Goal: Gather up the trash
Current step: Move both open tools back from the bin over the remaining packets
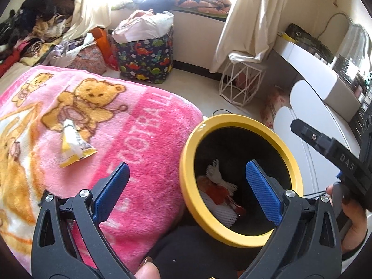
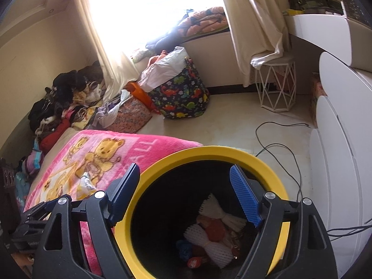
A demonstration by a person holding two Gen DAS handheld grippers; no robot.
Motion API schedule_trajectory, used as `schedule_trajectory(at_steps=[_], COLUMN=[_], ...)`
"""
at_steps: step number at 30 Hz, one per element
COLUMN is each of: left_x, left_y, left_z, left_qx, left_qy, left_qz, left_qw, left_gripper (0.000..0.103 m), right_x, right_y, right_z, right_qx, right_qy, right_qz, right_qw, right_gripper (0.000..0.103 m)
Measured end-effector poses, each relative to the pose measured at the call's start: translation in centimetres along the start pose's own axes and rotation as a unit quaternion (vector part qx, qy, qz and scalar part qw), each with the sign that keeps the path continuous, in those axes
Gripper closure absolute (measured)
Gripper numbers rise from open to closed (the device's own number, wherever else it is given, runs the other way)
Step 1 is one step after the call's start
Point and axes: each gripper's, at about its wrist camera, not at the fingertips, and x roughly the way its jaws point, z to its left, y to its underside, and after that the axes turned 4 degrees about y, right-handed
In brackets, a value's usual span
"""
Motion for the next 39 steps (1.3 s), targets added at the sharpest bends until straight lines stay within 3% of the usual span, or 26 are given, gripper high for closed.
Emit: schedule_trajectory(at_steps=[20, 34, 39], left_x=[-3.7, -5.6, -5.6], left_y=[-0.8, -0.2, 0.7], left_z=[7.2, 12.2, 14.2], left_qx=[-0.072, -0.113, -0.133], left_qy=[-0.060, -0.097, -0.112], left_qz=[-0.049, -0.061, -0.049], left_qw=[0.9944, 0.9869, 0.9836], left_gripper=[0.011, 0.011, 0.011], right_x=[1.7, 3.7, 5.0], right_y=[-0.4, -1.1, -1.2], right_z=[7.5, 13.2, 15.0], right_qx=[-0.070, -0.114, -0.124], right_qy=[-0.067, -0.111, -0.125], right_qz=[0.020, 0.038, 0.050], right_qw=[0.995, 0.987, 0.983], right_gripper=[0.024, 0.023, 0.022])
